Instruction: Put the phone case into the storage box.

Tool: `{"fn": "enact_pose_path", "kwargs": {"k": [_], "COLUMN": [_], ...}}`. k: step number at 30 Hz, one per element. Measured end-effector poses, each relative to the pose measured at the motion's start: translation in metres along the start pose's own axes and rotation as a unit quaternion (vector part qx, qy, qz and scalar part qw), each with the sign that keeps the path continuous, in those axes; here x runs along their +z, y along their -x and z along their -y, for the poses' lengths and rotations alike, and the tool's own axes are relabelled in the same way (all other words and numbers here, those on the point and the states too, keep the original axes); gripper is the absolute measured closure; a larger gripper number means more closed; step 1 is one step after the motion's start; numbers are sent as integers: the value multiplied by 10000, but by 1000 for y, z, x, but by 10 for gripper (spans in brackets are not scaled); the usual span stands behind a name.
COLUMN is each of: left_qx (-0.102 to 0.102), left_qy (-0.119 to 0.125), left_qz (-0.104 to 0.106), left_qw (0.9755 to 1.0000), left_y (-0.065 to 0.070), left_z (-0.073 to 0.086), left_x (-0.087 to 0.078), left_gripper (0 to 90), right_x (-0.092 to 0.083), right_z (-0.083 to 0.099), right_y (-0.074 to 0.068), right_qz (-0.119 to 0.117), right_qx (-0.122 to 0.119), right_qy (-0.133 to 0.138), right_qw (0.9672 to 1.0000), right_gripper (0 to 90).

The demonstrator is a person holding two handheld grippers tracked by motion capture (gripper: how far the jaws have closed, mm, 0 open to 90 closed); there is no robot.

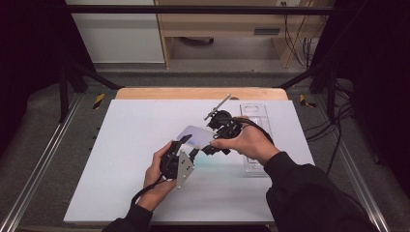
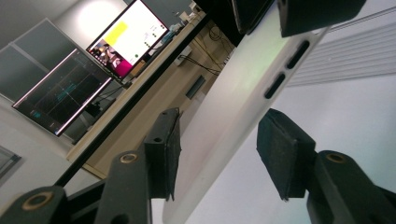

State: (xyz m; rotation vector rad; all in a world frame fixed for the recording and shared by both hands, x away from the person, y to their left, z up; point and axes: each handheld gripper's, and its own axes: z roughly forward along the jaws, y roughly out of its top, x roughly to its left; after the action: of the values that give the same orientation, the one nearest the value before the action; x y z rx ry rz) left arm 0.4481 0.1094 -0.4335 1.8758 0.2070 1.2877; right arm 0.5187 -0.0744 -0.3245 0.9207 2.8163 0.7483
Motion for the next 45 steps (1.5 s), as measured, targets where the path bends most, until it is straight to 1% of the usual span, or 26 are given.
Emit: {"fn": "enact_pose_path", "kwargs": {"k": [4, 9, 11, 17, 25, 27, 32, 35, 38, 40, 41, 43, 45], "left_qx": [42, 99, 113, 187, 274, 323, 326, 387, 460, 528, 516, 475, 388], "left_qy": [-2, -13, -3, 20, 12, 10, 22, -11, -69, -121, -121, -116, -76], "left_qz": [-23, -53, -73, -108, -180, -216, -252, -295, -276, -224, -224, -218, -202], "left_qw": [10000, 9999, 9999, 9998, 9995, 9992, 9991, 9988, 9985, 9983, 9983, 9986, 9990], "left_y": [-1, -1, -1, -1, -4, -5, -6, -6, -5, -3, -2, -2, -5], "left_z": [0, 1, 1, 0, 2, 2, 2, 2, 3, 3, 3, 3, 3], "left_x": [-1, -2, -2, -3, -6, -8, -10, -11, -11, -11, -10, -11, -13], "left_gripper": [526, 550, 561, 603, 681, 690, 702, 726, 761, 792, 805, 807, 809], "right_x": [1, -2, -2, -2, 1, 0, -1, -2, -2, -4, -4, -5, -6], "right_z": [-1, -3, -4, -7, -11, -11, -14, -15, -16, -18, -19, -20, -19], "right_y": [0, 2, 2, 0, -3, -4, -6, -6, -6, -5, -4, -3, -3], "right_qz": [6, 61, 42, 53, 16, 3, -42, -90, -139, -180, -202, -235, -281], "right_qx": [42, 37, 55, 7, -23, -29, -28, 54, 136, 245, 280, 338, 430], "right_qy": [3, 44, 48, 54, 104, 123, 184, 256, 355, 451, 509, 517, 632], "right_qw": [10000, 10000, 10000, 10000, 9999, 9999, 9998, 9996, 9992, 9985, 9981, 9978, 9967], "right_gripper": [177, 177, 177, 176, 176, 176, 175, 174, 172, 171, 171, 170, 170]}}
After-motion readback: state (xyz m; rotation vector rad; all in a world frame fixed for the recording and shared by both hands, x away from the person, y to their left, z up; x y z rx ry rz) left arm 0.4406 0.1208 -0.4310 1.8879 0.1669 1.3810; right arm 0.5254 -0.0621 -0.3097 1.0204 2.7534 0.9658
